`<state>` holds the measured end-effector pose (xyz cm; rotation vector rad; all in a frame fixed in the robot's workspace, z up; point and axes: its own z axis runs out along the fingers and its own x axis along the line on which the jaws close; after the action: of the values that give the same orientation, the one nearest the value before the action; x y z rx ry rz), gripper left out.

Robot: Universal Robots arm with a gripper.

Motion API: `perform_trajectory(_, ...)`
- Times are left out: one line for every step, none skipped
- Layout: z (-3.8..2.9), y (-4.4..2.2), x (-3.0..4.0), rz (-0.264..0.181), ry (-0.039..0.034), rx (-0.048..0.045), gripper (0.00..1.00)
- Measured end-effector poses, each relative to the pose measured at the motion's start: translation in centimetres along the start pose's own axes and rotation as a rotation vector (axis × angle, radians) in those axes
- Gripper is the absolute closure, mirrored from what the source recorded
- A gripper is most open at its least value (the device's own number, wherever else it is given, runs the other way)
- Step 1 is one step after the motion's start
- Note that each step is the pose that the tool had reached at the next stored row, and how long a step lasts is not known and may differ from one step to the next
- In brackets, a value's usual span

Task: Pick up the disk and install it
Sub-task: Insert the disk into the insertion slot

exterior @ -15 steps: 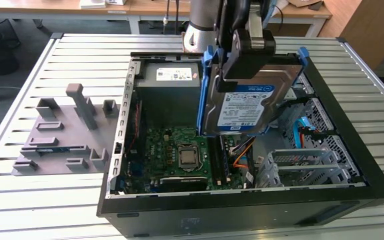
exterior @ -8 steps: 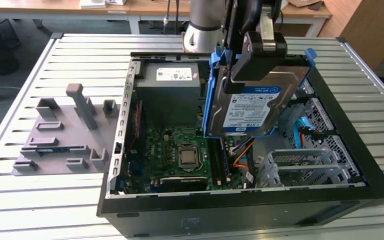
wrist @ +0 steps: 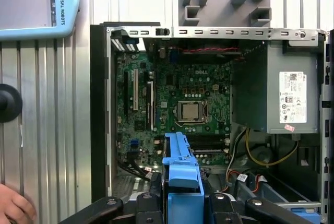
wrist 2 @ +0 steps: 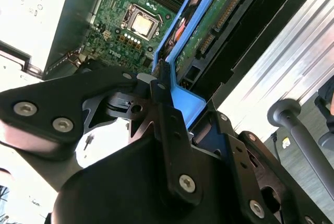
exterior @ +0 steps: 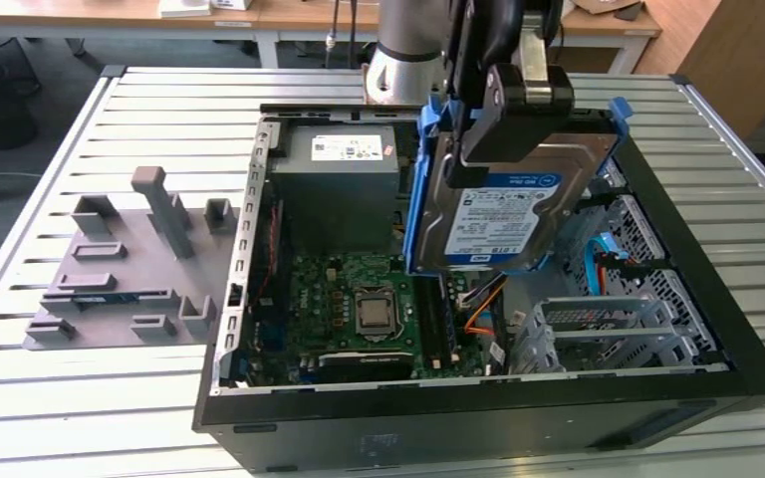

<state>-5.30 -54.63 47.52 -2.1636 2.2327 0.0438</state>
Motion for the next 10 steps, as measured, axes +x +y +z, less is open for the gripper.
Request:
perform_trajectory(-0.01,0.0,0.14,0.0,0.0,0.0,0.64)
perform_trajectory(-0.01,0.0,0.29,0.0,0.0,0.0,0.64)
perform_trajectory(0.0,-0.01,0.44,0.0,-0.0001,0.0001,0.64)
perform_trajectory(-0.01,-0.01,0.61,0.0,-0.0001,0.0,0.64)
perform_trajectory(-0.01,-0.02,0.76,0.0,-0.0001,0.0,0.64)
perform_trajectory(0.0,-0.03,0.93,0.0,-0.0001,0.0,0.64)
perform_trajectory(0.0,-0.04,1.1,0.0,-0.0002,0.0,0.64)
perform_trajectory(0.01,-0.05,1.27,0.0,-0.0001,0.0,0.64)
perform_trajectory(0.01,-0.06,1.42,0.0,0.0,0.0,0.64)
perform_trajectory(0.02,-0.09,1.57,0.0,0.0,0.0,0.64)
